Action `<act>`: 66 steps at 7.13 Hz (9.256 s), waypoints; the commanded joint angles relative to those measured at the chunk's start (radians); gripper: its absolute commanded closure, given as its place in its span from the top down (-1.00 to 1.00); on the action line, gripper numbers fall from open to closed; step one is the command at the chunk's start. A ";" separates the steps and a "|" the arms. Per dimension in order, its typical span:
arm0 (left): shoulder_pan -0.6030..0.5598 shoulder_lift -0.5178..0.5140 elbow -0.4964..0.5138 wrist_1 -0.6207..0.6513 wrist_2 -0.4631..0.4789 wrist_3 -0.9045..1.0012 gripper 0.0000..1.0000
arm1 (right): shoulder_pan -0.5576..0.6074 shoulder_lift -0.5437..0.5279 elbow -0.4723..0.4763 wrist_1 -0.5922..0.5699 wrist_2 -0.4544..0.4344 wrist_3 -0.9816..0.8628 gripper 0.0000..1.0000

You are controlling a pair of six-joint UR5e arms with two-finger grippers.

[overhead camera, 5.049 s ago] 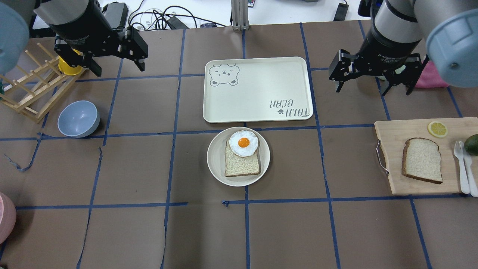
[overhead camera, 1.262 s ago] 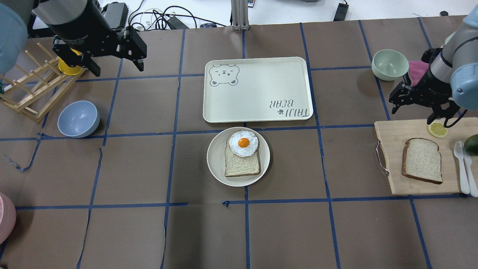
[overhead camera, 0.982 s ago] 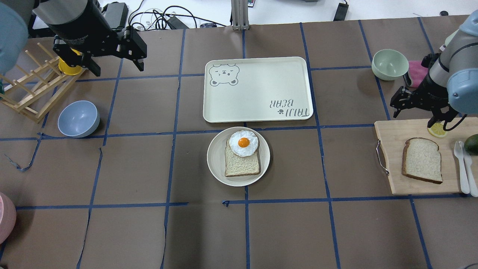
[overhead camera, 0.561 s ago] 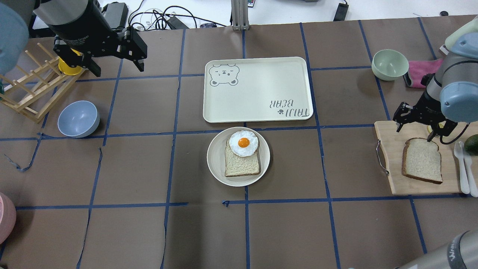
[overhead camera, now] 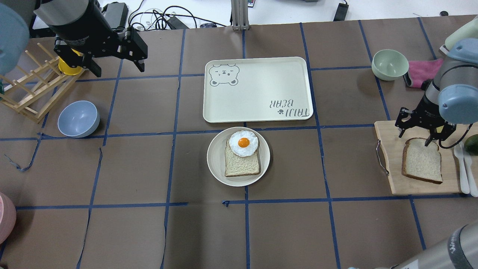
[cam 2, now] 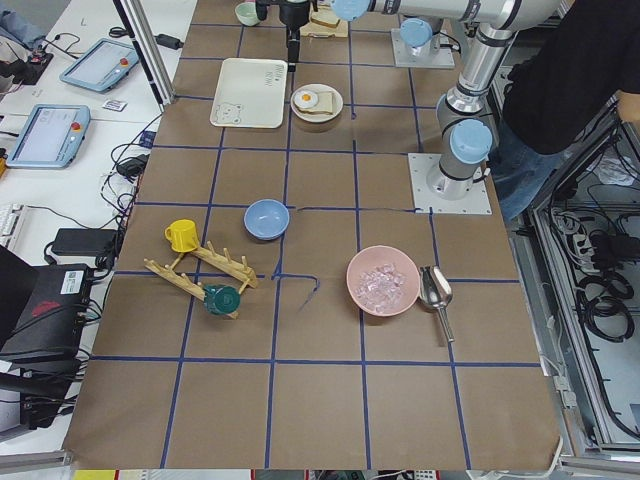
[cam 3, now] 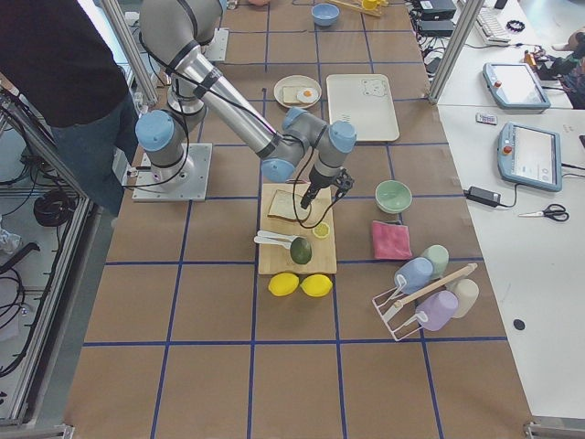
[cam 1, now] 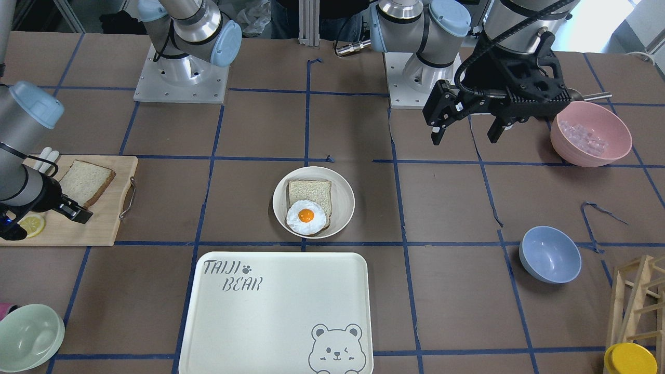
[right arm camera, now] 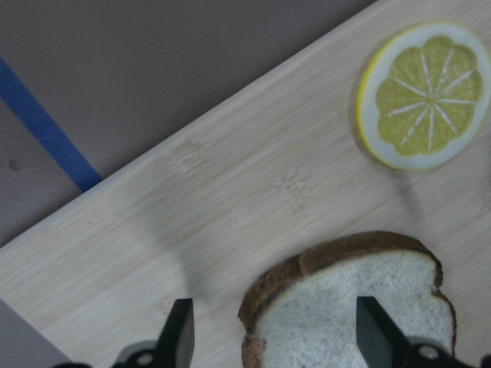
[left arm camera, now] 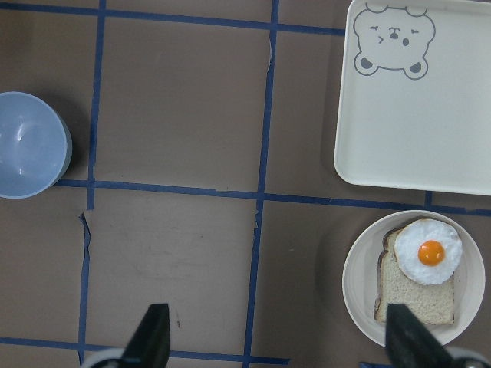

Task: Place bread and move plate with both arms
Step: 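Lower the right gripper and pinch the bread slice's crust edge, then lift the bread slice with the right gripper toward the plate, then lower the bread onto the egg-topped bread on the white plate, then open the right gripper and raise it away from the plate, then reach the left gripper to the white plate's rim nearest it while the right arm retracts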

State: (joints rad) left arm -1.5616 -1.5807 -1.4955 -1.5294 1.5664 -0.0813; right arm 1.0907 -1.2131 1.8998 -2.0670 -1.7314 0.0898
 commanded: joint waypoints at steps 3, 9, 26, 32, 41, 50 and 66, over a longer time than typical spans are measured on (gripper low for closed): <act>0.000 0.001 0.001 0.000 0.000 0.000 1.00 | 0.000 0.004 0.021 0.004 -0.010 0.004 -0.26; 0.000 0.001 0.001 0.000 0.000 0.000 1.00 | -0.005 -0.014 0.008 0.040 -0.007 -0.002 -1.00; 0.001 0.001 0.000 0.000 0.000 0.000 1.00 | 0.797 -0.034 -0.439 0.516 0.234 0.650 -1.00; 0.001 0.001 0.000 0.000 0.000 0.000 1.00 | 0.923 0.095 -0.476 0.410 0.230 0.624 -1.00; 0.001 0.001 -0.003 0.000 0.001 0.000 1.00 | 0.888 0.094 -0.469 0.277 0.262 0.529 1.00; -0.155 -0.056 -0.159 0.164 -0.014 -0.205 1.00 | 0.411 -0.298 -0.461 0.611 0.165 -0.120 1.00; -0.118 -0.288 -0.577 0.690 -0.155 -0.067 0.97 | 0.449 -0.339 -0.352 0.544 0.148 -0.027 1.00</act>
State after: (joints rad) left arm -1.6909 -1.8663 -2.0678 -0.8406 1.4132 -0.1506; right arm 1.5402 -1.5524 1.5477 -1.5232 -1.5829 0.0637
